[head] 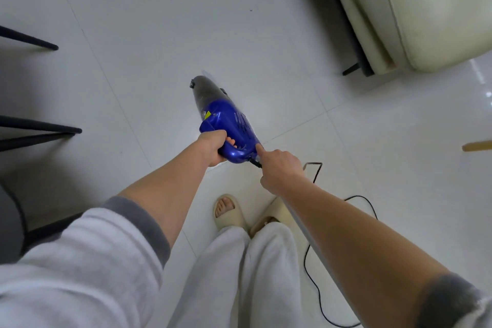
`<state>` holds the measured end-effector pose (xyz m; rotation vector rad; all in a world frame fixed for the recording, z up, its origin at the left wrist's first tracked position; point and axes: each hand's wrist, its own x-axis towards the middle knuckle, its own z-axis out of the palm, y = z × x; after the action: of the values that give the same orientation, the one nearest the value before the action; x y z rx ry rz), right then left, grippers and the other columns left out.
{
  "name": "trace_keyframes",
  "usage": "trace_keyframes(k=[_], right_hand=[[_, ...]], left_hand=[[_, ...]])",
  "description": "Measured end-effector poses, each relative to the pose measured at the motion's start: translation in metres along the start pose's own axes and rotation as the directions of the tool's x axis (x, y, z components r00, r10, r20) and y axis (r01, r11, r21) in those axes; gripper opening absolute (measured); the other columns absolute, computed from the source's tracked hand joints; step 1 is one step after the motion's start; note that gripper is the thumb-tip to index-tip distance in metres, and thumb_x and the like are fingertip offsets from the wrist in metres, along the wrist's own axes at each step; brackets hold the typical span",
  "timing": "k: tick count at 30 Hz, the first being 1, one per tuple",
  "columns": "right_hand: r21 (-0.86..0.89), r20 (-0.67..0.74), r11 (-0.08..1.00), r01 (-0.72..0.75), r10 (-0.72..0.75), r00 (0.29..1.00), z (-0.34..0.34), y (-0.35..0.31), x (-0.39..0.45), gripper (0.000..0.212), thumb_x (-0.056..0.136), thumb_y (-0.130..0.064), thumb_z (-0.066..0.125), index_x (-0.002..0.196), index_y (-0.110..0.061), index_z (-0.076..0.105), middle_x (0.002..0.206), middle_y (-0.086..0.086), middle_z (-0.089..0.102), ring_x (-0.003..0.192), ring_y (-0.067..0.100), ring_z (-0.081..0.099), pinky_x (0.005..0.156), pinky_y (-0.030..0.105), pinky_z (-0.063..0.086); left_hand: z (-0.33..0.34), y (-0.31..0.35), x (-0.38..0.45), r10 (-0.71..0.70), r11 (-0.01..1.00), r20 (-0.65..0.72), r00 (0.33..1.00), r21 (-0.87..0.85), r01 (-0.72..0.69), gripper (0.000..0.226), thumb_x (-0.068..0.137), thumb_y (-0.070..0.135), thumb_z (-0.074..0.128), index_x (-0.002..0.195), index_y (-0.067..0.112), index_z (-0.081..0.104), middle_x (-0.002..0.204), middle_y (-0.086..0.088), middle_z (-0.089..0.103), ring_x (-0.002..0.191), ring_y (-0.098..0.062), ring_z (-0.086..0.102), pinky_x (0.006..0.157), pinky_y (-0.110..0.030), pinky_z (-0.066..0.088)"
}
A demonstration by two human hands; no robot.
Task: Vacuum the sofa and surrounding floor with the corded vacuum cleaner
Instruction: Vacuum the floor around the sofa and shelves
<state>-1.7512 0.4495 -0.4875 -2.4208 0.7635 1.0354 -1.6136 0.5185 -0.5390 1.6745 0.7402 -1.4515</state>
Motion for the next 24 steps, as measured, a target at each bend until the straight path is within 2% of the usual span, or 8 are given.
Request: trace_keyframes(k=[6,15,21,24], right_hand=[[0.052,0.015,0.997,-0.065,0.064,0.998,-0.001,0.049,-0.016,0.067,0.090,-0.011,0.050,0.150,-0.019,0.020,0.089,0.003,0.045,0.079,0.021,0.046,0.065,0.031,0.038],[0.112,0.021,0.985,-0.128,0.127,0.992,0.004,0.123,-0.042,0.063,0.090,-0.011,0.050,0.147,-0.018,0.024,0.071,-0.001,0.036,0.076,0.019,0.048,0.062,0.030,0.038],[0.133,0.005,0.975,-0.175,0.176,0.984,0.008,0.171,-0.058,0.062,0.092,-0.013,0.050,0.147,-0.017,0.023,0.090,0.005,0.049,0.080,0.023,0.051,0.064,0.032,0.039],[0.183,0.013,0.961,-0.209,0.210,0.978,0.012,0.183,-0.066,0.065,0.090,-0.012,0.051,0.148,-0.017,0.021,0.090,0.005,0.049,0.079,0.024,0.050,0.064,0.032,0.040]], left_hand=[[0.057,-0.005,-0.010,0.011,0.995,0.015,1.000,0.094,-0.012,0.016,0.087,-0.006,0.048,0.093,0.007,0.056,0.068,-0.004,0.056,0.062,-0.013,0.055,0.067,-0.028,0.053],[0.141,-0.021,-0.017,0.010,0.985,0.043,0.999,0.173,-0.017,0.020,0.088,-0.006,0.041,0.082,0.009,0.053,0.065,-0.003,0.050,0.059,-0.013,0.051,0.063,-0.029,0.052],[0.194,-0.034,-0.023,-0.002,0.972,0.074,0.997,0.237,-0.016,0.018,0.088,-0.005,0.044,0.084,0.008,0.054,0.065,-0.003,0.051,0.058,-0.013,0.051,0.062,-0.029,0.051],[0.211,-0.039,-0.027,-0.001,0.961,0.082,0.997,0.277,-0.022,0.018,0.089,-0.005,0.044,0.086,0.008,0.055,0.068,-0.004,0.052,0.060,-0.014,0.052,0.062,-0.029,0.052]])
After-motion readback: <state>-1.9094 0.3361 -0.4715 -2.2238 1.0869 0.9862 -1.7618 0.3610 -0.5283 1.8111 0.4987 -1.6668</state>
